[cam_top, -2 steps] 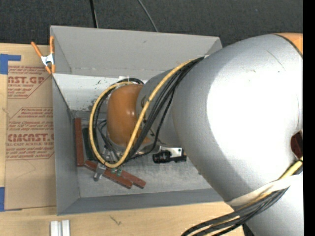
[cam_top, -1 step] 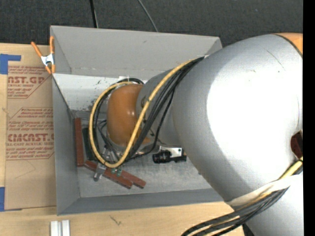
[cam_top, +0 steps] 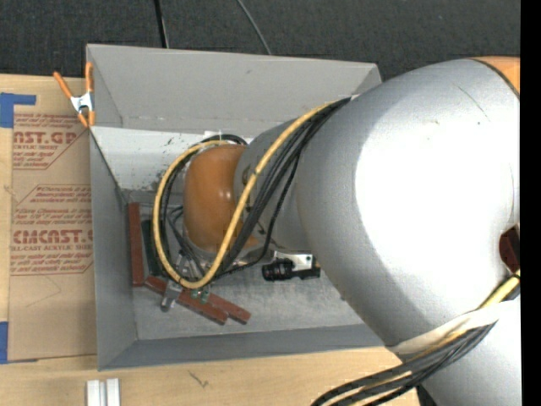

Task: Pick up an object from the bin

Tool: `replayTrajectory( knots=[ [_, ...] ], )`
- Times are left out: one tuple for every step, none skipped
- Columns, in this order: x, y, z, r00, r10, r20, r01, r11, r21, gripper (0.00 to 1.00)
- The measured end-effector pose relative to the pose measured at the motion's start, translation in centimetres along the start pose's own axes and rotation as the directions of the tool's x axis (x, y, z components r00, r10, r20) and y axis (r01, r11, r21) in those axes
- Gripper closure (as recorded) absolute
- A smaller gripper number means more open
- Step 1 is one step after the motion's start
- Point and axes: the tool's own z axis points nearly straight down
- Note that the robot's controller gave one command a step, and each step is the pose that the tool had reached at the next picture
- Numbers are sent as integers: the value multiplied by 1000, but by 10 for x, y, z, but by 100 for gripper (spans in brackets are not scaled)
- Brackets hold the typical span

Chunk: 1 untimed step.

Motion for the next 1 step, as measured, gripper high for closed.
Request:
replayTrajectory(
  knots=[
    [0, 0, 0, 1000, 0, 0, 0, 1000, 0, 100]
  ],
)
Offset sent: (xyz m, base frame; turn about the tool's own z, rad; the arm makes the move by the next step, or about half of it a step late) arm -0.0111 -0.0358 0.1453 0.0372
